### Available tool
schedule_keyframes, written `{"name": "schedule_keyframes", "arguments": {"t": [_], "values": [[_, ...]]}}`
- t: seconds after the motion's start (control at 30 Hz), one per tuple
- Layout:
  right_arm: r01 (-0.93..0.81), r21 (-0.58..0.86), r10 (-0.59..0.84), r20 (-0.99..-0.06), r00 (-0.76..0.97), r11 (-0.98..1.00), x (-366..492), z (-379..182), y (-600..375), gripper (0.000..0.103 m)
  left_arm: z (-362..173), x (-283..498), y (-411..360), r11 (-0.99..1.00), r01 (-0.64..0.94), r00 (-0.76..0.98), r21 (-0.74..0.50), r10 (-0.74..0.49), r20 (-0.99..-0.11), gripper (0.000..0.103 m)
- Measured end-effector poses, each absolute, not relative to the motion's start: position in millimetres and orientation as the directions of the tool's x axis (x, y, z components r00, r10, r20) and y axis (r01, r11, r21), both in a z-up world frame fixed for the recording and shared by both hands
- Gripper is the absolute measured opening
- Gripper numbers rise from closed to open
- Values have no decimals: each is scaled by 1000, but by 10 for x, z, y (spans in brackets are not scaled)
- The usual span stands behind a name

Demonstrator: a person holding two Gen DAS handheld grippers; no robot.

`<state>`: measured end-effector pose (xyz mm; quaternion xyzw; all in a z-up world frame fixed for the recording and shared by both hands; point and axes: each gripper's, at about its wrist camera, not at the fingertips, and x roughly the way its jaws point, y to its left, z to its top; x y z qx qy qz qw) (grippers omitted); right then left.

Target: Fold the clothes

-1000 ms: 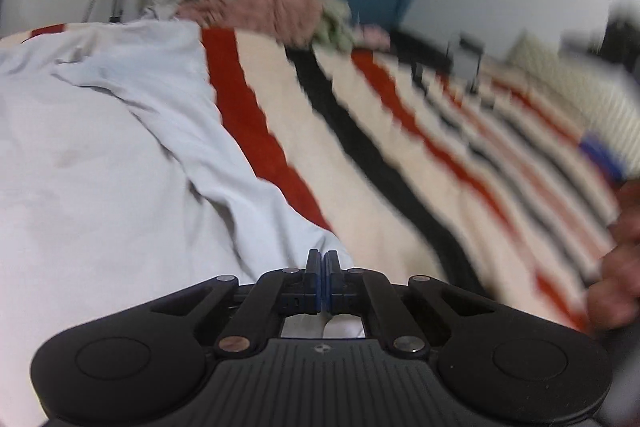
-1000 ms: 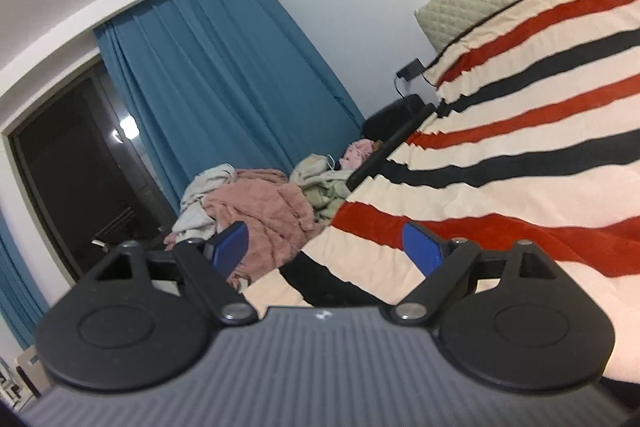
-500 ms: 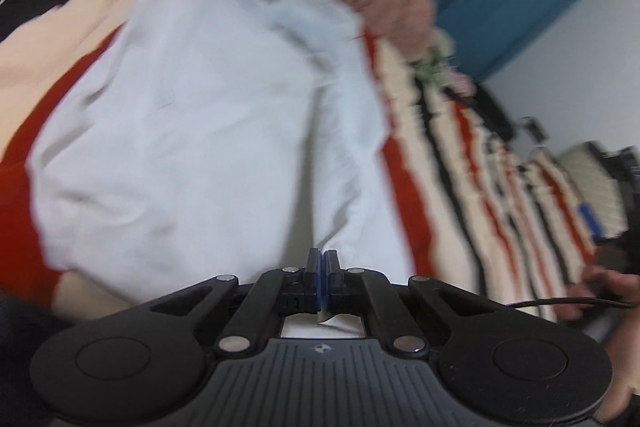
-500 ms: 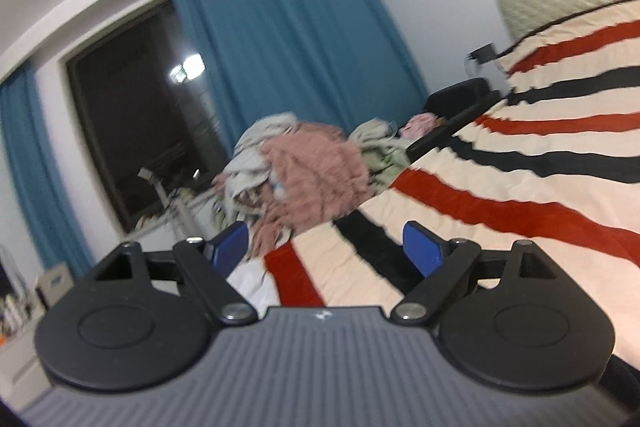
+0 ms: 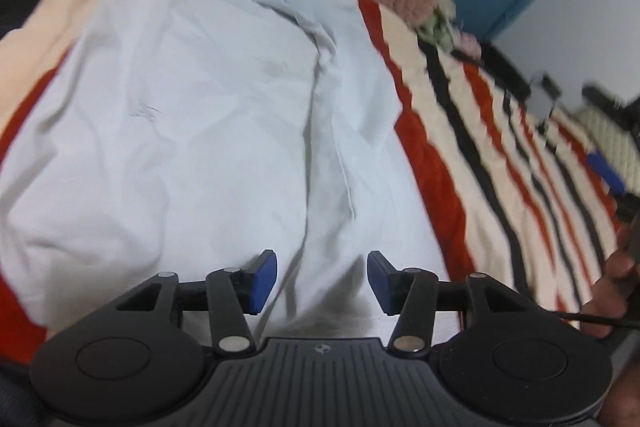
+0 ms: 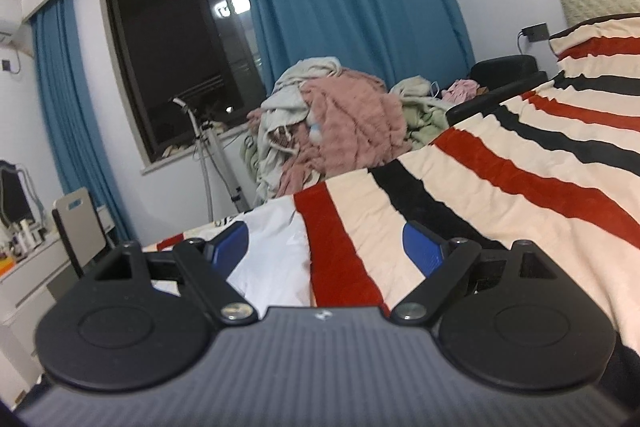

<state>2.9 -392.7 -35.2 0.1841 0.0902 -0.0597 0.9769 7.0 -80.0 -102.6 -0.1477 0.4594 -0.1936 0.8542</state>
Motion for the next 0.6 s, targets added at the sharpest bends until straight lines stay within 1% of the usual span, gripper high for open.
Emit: {"name": "schedule_keyframes", "arguments": {"t": [0.07, 0.1, 0.13, 0.3, 0.4, 0.5, 0.6], "values": [[140, 342, -69, -212, 975, 929, 49, -362, -3904, 86, -1069, 103, -884, 883, 220, 471, -414, -468, -748, 26], [132, 341, -58, -219, 974, 931, 58, -368, -3890, 86, -1077, 84, -883, 885, 218, 467, -412, -466, -752, 9], [121, 340, -43, -229, 973, 933, 69, -376, -3874, 86, -1074, 72, -868, 885, 216, 466, -412, -464, -754, 6], [63, 292, 26, -290, 957, 954, 169, -425, -3719, 85, -1077, -92, -789, 889, 204, 471, -411, -457, -754, 3], [40, 272, 46, -303, 952, 962, 180, -433, -3634, 85, -1119, -143, -800, 896, 219, 457, -387, -445, -770, 3], [43, 262, 38, -293, 955, 964, 148, -419, -3608, 85, -1112, -166, -791, 898, 227, 453, -377, -440, -775, 3], [60, 259, 17, -285, 959, 964, 116, -404, -3614, 85, -1013, -179, -744, 893, 241, 454, -379, -449, -769, 7]]}}
